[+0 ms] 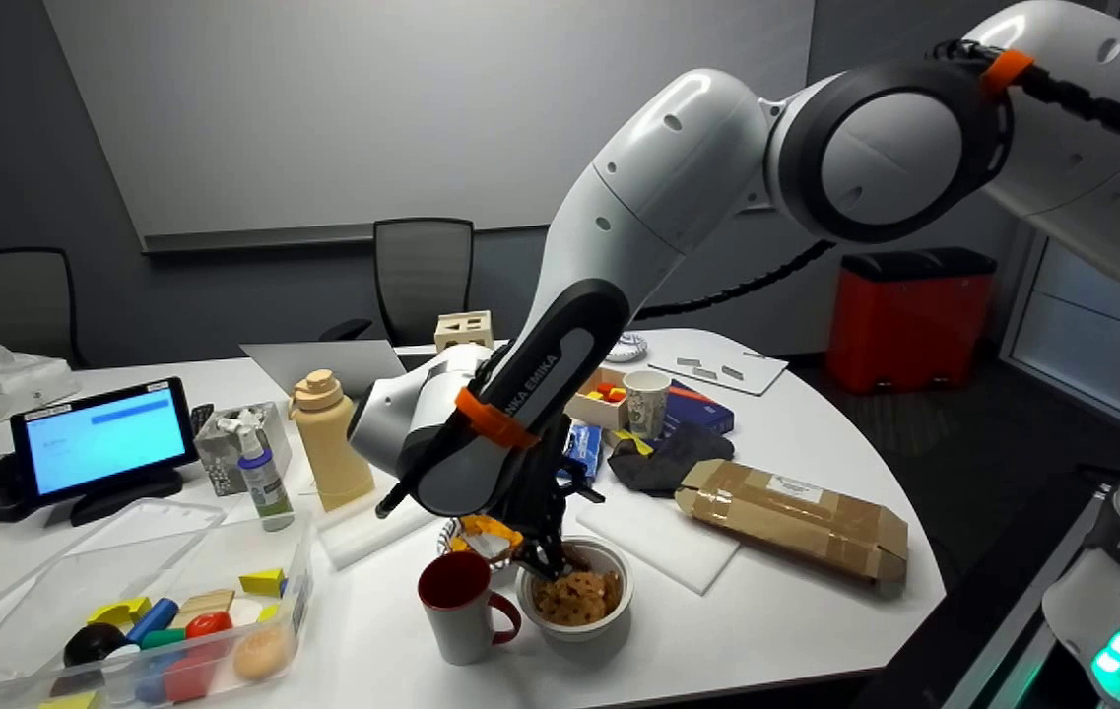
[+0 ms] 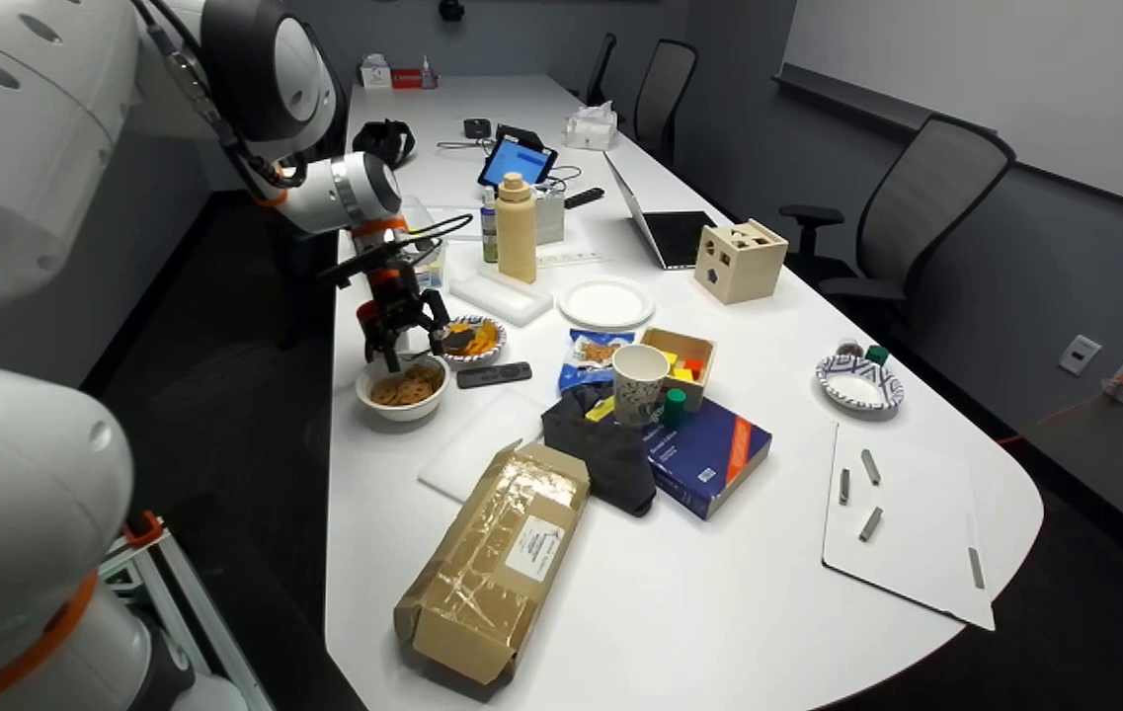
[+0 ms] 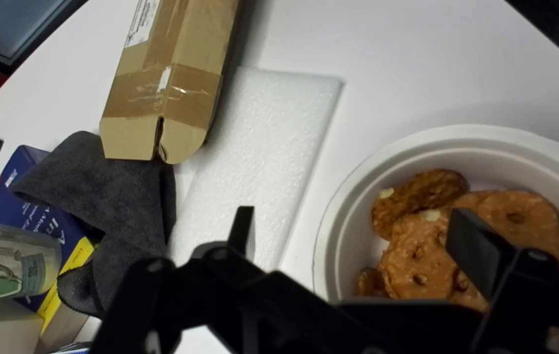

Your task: Use the spatula to stir in the bowl

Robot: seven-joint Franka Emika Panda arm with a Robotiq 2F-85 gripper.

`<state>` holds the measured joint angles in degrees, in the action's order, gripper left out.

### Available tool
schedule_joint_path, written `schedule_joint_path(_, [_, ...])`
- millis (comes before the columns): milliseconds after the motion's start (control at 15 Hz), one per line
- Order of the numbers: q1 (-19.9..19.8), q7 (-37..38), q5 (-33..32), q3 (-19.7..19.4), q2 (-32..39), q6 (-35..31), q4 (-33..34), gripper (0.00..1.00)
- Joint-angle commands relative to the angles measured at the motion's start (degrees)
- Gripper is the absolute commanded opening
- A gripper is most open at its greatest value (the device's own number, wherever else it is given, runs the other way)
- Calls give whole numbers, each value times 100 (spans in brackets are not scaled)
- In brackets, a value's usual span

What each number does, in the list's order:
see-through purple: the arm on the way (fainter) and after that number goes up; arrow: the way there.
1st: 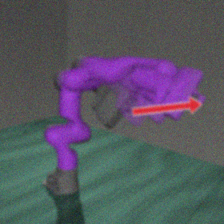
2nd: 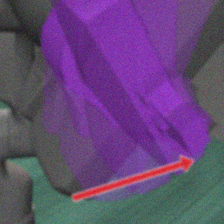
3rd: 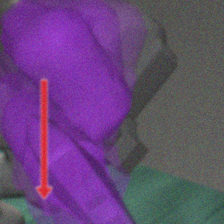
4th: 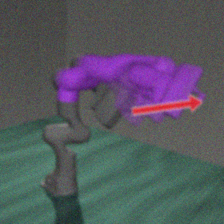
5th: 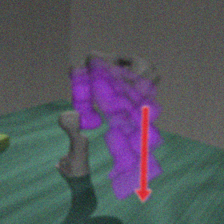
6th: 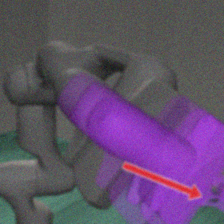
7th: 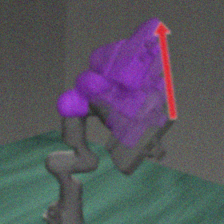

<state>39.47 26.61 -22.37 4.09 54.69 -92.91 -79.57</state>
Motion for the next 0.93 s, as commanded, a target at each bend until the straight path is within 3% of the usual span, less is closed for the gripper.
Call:
schedule_joint_path(0, [169, -141, -172, -81, 404, 0, 566, 100])
schedule_joint_path(800, [499, -413, -389, -336, 1026, 4, 1351, 100])
schedule_joint_path(867, [511, -461, -388, -340, 1048, 0, 1398, 81])
